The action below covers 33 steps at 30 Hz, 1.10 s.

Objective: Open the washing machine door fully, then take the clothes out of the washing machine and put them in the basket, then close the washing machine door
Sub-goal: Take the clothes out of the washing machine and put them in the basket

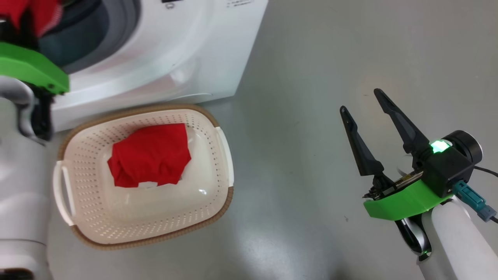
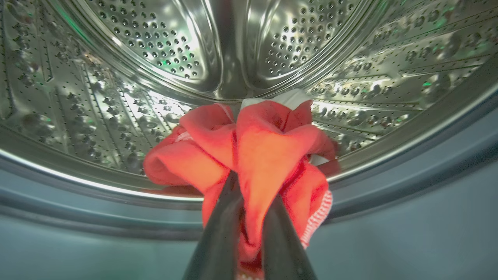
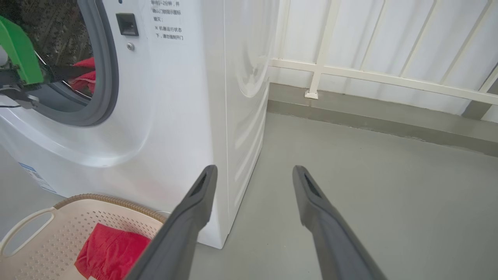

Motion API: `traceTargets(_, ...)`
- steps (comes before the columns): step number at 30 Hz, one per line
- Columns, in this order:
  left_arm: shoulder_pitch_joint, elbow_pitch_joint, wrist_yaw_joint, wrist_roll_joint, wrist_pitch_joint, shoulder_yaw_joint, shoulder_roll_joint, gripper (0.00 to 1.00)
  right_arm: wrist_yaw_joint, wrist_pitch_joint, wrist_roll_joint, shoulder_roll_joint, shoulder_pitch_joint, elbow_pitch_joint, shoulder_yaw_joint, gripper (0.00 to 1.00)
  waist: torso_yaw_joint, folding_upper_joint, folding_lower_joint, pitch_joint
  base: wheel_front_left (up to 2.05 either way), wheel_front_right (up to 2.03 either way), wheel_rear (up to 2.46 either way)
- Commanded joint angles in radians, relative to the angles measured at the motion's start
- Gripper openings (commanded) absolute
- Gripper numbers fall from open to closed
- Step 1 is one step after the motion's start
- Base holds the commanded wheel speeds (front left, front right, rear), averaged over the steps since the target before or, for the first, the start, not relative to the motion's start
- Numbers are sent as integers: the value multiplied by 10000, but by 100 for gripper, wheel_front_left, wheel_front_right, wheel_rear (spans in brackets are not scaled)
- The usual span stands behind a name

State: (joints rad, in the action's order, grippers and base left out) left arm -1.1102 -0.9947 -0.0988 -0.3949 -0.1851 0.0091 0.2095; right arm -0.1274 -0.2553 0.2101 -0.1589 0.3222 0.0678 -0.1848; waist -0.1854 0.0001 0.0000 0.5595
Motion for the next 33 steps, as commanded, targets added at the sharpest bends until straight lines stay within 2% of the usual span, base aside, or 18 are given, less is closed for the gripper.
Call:
traceTargets(1, 306, 529, -150, -164, -363, 196, 334, 0, -33, -65, 38, -59, 66, -173, -190, 100, 203, -1, 0, -181, 0, 0, 0)
traceTargets(8, 1148, 1769, -237, -120, -749, 239, 235, 0, -33, -65, 39, -21, 68, -92, -223, 100, 382, -1, 0, -550, 0, 0, 0)
traceTargets(16, 2860, 4100, -125, 374, -763, 816, -70, 0, -33, -65, 43, -31, -91, 31, -134, 100, 458, -1, 0, -1264, 0, 0, 0)
traceTargets(23, 4168, 5296, -116, 766, -765, 1114, -362, 0, -33, -65, 38, 18, -305, 132, -112, 100, 482, -1, 0, -1955, 0, 0, 0)
traceTargets(33, 5827, 6846, -160, 743, -765, 1314, -856, 0, -33, -65, 24, -8, -734, 208, -57, 100, 607, -1, 0, -2796, 0, 0, 0)
